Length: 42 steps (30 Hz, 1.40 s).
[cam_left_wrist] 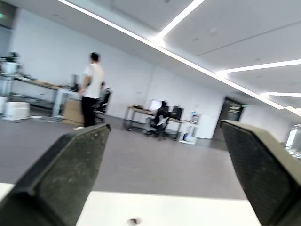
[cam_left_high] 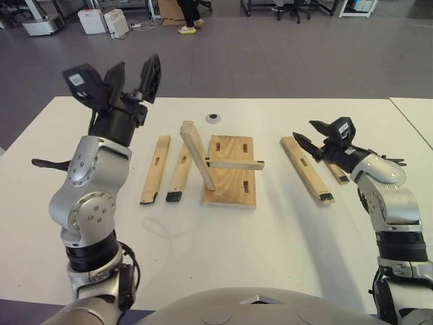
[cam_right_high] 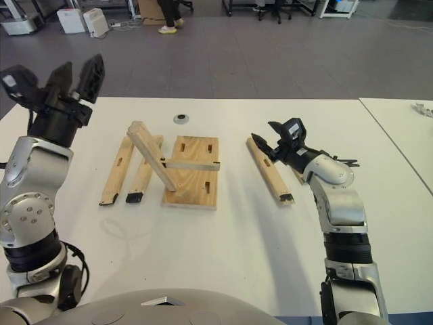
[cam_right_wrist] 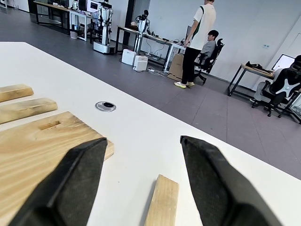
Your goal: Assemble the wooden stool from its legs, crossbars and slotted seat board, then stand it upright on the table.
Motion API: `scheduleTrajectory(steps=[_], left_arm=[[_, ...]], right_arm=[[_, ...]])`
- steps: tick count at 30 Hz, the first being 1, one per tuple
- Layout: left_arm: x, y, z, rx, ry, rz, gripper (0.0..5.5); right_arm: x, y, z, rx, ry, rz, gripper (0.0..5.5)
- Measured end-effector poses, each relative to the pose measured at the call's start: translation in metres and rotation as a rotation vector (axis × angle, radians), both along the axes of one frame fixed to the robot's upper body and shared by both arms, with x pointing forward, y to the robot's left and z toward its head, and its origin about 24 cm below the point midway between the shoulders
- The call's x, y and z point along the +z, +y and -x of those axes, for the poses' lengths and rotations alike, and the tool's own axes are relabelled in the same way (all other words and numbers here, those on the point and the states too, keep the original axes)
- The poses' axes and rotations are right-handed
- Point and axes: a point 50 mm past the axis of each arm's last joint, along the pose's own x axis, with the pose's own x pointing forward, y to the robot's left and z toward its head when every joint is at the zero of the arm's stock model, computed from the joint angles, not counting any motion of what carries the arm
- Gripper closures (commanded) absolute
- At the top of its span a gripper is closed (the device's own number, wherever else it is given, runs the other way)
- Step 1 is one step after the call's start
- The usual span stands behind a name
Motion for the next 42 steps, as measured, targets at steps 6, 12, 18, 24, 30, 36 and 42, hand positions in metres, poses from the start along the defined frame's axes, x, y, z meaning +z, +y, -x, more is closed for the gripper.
scheduleTrajectory(steps=[6, 12, 18, 24, 30, 36, 42], left_arm=[[-0.127, -0.009, 0.003, -0.118, 0.507, -0.433, 1.18], [-0.163, -0.013, 0.016, -0.167, 0.718, -0.414, 2.26], [-0.170, -0.012, 0.018, -0.149, 0.778, -0.433, 3.42], [-0.133, -0.023, 0.000, -0.136, 0.542, -0.220, 3.42], [-0.006, -0.024, -0.044, -0.218, -0.108, -0.282, 3.42], [0.020, -0.050, -0.051, -0.363, -0.299, -0.473, 3.42], [0.017, -0.058, -0.049, -0.455, -0.326, -0.519, 3.42]], right_arm=[[-0.012, -0.004, -0.005, -0.040, 0.033, 0.035, 2.63], [-0.019, 0.002, -0.008, -0.020, 0.049, 0.064, 2.63], [-0.022, 0.006, -0.008, -0.008, 0.058, 0.075, 2.63], [0.009, 0.020, -0.028, 0.052, 0.020, -0.149, 2.63], [0.109, 0.066, -0.060, 0.349, -0.031, -0.729, 2.63], [0.161, 0.112, -0.073, 0.510, 0.028, -1.043, 2.63], [0.178, 0.112, -0.075, 0.540, 0.035, -1.167, 3.34]])
